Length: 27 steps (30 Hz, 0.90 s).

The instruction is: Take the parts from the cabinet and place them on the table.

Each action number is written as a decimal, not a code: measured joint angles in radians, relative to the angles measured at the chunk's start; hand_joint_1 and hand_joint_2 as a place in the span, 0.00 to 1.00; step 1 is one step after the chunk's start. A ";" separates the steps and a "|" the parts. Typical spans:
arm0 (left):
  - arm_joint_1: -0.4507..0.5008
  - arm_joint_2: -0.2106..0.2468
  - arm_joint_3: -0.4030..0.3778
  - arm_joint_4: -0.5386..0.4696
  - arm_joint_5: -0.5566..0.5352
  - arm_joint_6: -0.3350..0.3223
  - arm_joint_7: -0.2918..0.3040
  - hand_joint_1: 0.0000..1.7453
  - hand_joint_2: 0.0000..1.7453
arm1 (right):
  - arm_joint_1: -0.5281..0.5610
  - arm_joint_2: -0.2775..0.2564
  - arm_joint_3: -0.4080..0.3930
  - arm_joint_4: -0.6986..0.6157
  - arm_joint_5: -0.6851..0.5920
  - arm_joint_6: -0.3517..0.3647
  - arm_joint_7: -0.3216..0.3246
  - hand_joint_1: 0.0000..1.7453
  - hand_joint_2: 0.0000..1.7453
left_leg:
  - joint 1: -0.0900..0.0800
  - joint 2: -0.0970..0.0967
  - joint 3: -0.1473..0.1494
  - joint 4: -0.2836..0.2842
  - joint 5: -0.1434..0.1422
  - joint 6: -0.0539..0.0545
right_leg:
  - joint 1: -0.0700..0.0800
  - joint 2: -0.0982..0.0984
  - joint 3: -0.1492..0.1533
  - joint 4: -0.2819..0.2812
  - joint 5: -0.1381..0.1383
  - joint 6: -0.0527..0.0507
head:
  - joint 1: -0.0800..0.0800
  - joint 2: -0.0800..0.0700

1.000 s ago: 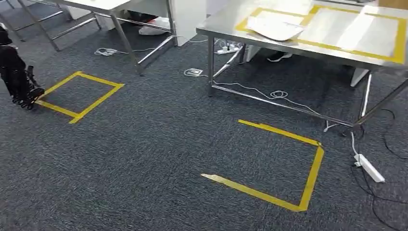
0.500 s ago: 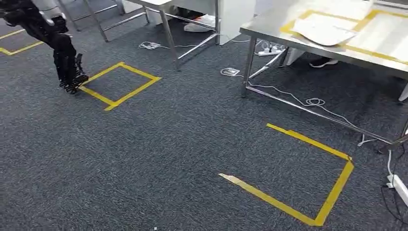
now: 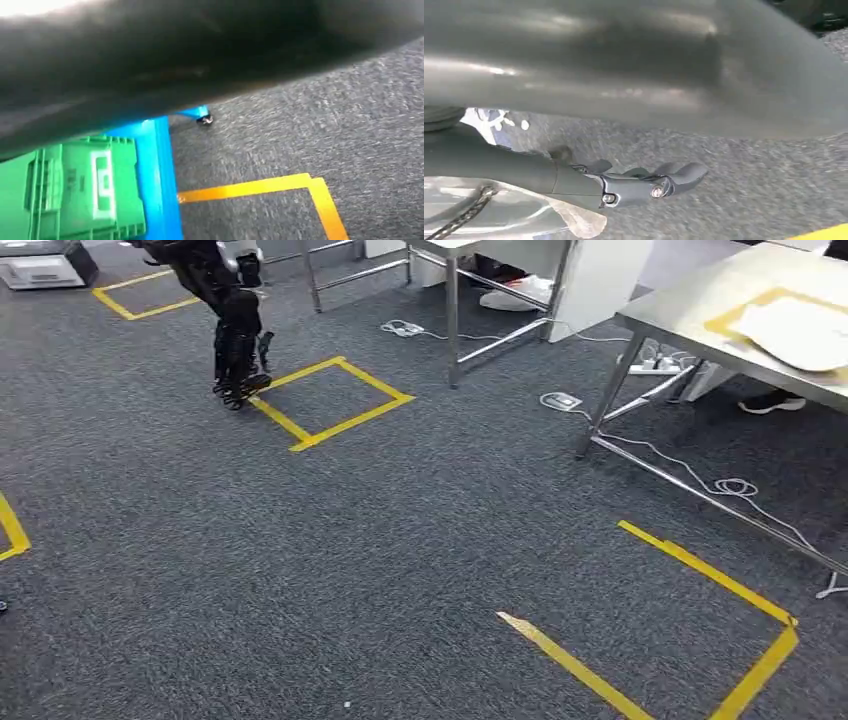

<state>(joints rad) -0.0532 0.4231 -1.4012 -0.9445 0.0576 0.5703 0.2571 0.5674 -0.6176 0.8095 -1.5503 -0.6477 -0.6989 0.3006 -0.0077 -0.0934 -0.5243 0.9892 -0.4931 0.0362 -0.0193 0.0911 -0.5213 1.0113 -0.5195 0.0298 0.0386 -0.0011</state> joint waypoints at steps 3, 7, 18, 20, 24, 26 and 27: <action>0.000 0.000 0.005 0.001 -0.002 0.000 0.000 0.00 0.00 | 0.004 0.000 -0.003 -0.002 0.001 0.000 0.002 0.00 0.00 | 0.005 -0.040 -0.013 0.003 0.002 -0.021 | 0.006 -0.015 0.008 -0.022 -0.008 -0.007 | 0.001 0.000; 0.008 0.002 0.008 0.002 -0.003 0.001 0.000 0.00 0.00 | 0.008 0.000 -0.005 -0.004 0.003 0.000 0.001 0.00 0.00 | 0.004 0.041 -0.053 0.087 -0.053 -0.039 | 0.001 -0.073 0.033 -0.045 0.005 -0.028 | -0.009 0.000; 0.010 -0.002 0.016 0.002 -0.003 0.003 0.000 0.00 0.00 | 0.009 0.000 -0.005 -0.006 0.010 0.000 0.011 0.00 0.00 | 0.015 0.160 -0.016 0.020 -0.008 -0.040 | 0.010 -0.222 0.068 -0.044 -0.040 0.006 | -0.002 0.000; 0.018 0.003 0.016 0.002 -0.003 0.009 0.000 0.00 0.00 | 0.001 -0.001 -0.003 -0.011 0.010 0.000 0.011 0.00 0.00 | 0.012 0.135 -0.018 0.014 -0.004 -0.025 | 0.006 -0.241 0.090 -0.050 -0.041 0.019 | -0.004 0.000; 0.029 0.018 0.020 -0.005 -0.002 0.030 0.007 0.00 0.00 | -0.009 -0.007 0.022 -0.015 -0.009 0.000 0.000 0.00 0.00 | 0.012 0.090 -0.016 0.008 0.002 -0.005 | 0.000 -0.099 -0.033 0.191 -0.172 0.021 | 0.004 0.000; 0.035 0.021 0.022 -0.011 0.003 0.041 0.012 0.00 0.00 | -0.020 -0.011 0.041 -0.015 -0.018 0.000 -0.005 0.00 0.00 | 0.007 0.062 -0.014 0.008 -0.001 -0.001 | 0.001 -0.093 -0.102 0.295 -0.186 0.019 | 0.005 0.000; 0.041 0.022 0.022 -0.015 0.004 0.047 0.018 0.00 0.00 | -0.027 -0.012 0.051 -0.015 -0.022 0.000 -0.007 0.00 0.00 | 0.005 0.047 -0.010 0.008 -0.002 0.000 | 0.001 -0.092 -0.105 0.276 -0.154 0.015 | 0.004 0.000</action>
<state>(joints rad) -0.0124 0.4452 -1.3794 -0.9590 0.0618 0.6172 0.2747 0.5403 -0.6298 0.8603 -1.5652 -0.6695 -0.6989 0.2937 -0.0031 -0.0465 -0.5348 0.9973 -0.4949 0.0365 -0.0183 -0.0013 -0.6267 1.2871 -0.6731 0.0453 0.0427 -0.0011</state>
